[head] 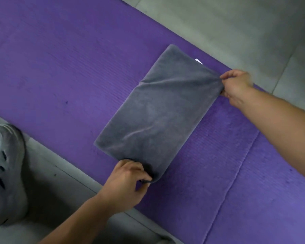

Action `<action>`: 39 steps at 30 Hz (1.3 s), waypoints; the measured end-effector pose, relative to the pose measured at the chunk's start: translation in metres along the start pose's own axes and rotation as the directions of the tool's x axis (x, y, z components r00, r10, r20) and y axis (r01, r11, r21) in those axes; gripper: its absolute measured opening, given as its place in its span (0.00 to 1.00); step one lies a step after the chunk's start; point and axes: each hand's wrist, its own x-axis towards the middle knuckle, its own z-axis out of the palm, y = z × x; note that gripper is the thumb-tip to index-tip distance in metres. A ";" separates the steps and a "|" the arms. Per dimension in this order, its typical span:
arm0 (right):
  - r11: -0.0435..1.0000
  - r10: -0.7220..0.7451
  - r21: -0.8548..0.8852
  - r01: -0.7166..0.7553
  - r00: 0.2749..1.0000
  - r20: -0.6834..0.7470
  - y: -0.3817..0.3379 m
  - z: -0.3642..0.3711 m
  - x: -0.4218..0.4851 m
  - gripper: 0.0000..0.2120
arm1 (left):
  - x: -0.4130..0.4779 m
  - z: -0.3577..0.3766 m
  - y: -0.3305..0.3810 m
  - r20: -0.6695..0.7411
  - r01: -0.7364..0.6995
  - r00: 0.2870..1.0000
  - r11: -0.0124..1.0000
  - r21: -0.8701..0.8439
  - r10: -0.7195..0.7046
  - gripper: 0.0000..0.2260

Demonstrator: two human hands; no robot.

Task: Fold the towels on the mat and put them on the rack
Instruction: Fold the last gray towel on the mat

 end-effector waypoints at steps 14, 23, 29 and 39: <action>0.647 -0.511 -0.403 0.647 0.761 0.401 -0.038 0.091 -0.041 0.16 | 0.027 -0.063 -0.046 -0.060 0.810 0.288 0.277 -0.518 -0.956 0.27; 0.755 -0.404 -0.446 0.481 0.877 0.262 -0.078 0.124 -0.011 0.23 | 0.021 -0.045 -0.045 0.267 0.334 0.315 -0.157 -0.930 -0.911 0.10; 0.830 -0.326 -0.396 0.393 0.917 0.229 -0.082 0.133 0.006 0.10 | 0.024 -0.045 -0.042 0.288 0.214 0.309 -0.229 -0.950 -0.906 0.06; 0.904 -0.312 -0.199 0.378 0.902 0.298 -0.094 0.142 0.001 0.10 | 0.027 -0.055 -0.039 0.314 0.005 0.296 -0.327 -0.945 -0.902 0.16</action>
